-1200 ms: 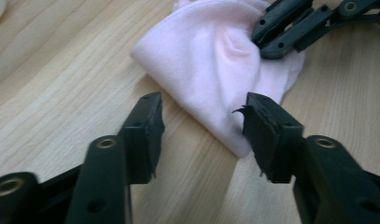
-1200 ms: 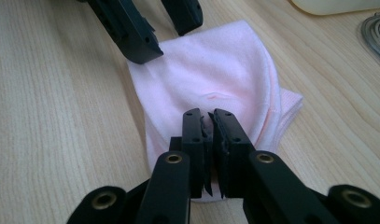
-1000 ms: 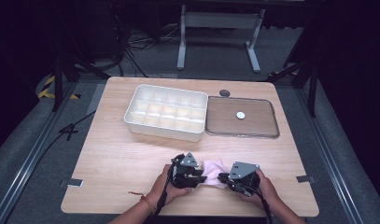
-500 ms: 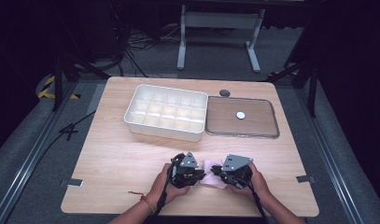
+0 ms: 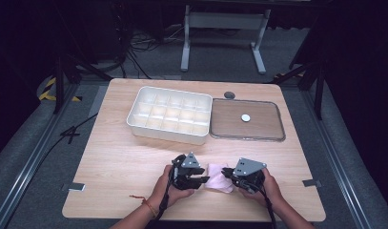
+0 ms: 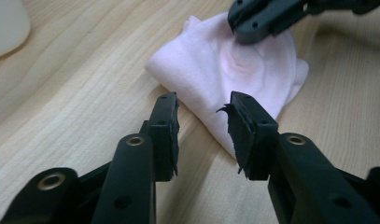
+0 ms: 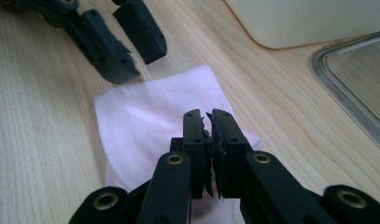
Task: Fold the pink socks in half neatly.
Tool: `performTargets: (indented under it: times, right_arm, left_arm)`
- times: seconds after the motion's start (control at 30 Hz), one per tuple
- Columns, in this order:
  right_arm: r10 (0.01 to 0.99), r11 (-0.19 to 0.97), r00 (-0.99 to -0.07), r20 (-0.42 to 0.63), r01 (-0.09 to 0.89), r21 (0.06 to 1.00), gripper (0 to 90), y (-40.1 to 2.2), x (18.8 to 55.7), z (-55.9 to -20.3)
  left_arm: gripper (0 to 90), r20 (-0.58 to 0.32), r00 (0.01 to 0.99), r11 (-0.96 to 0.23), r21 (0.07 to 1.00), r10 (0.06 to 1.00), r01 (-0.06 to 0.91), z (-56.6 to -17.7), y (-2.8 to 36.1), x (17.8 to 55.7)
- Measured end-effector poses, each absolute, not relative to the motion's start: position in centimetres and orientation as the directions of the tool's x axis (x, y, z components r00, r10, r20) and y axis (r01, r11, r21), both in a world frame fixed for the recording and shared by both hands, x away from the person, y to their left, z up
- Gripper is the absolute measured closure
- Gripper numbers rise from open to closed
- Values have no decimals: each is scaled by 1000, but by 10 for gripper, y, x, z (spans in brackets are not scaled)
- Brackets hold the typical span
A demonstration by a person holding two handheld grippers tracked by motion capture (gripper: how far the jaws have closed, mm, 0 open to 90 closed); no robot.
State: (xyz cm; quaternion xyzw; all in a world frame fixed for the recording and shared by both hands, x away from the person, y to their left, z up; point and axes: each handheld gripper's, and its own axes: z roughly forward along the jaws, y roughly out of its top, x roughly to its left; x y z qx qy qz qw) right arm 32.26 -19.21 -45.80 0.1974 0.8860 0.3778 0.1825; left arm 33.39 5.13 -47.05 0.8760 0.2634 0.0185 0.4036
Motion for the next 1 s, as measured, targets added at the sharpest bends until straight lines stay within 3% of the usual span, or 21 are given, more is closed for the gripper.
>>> performTargets:
  times: [0.27,0.43,0.53,0.67,0.77,1.0]
  right_arm:
    - [461,661,-876,-141,233,713,852,-191,324,-468]
    - [466,638,-879,-100,256,726,862,-194,327,-472]
    - [466,637,-879,-99,256,727,864,-194,327,-473]
    - [465,634,-880,-97,255,730,864,-194,327,-473]
    - [466,636,-880,-98,255,729,864,-194,327,-473]
    - [464,657,-872,-154,221,721,844,-192,325,-467]
  left_arm:
    - [482,-157,844,-548,697,513,462,-478,41,333]
    - [473,-124,842,-545,711,524,444,-480,33,330]
    - [515,-121,852,-560,705,509,435,-479,31,330]
    - [696,-168,868,-561,703,468,438,-479,31,331]
    - [767,-172,875,-569,700,454,432,-478,30,331]
    - [819,-146,875,-569,708,462,419,-475,30,330]
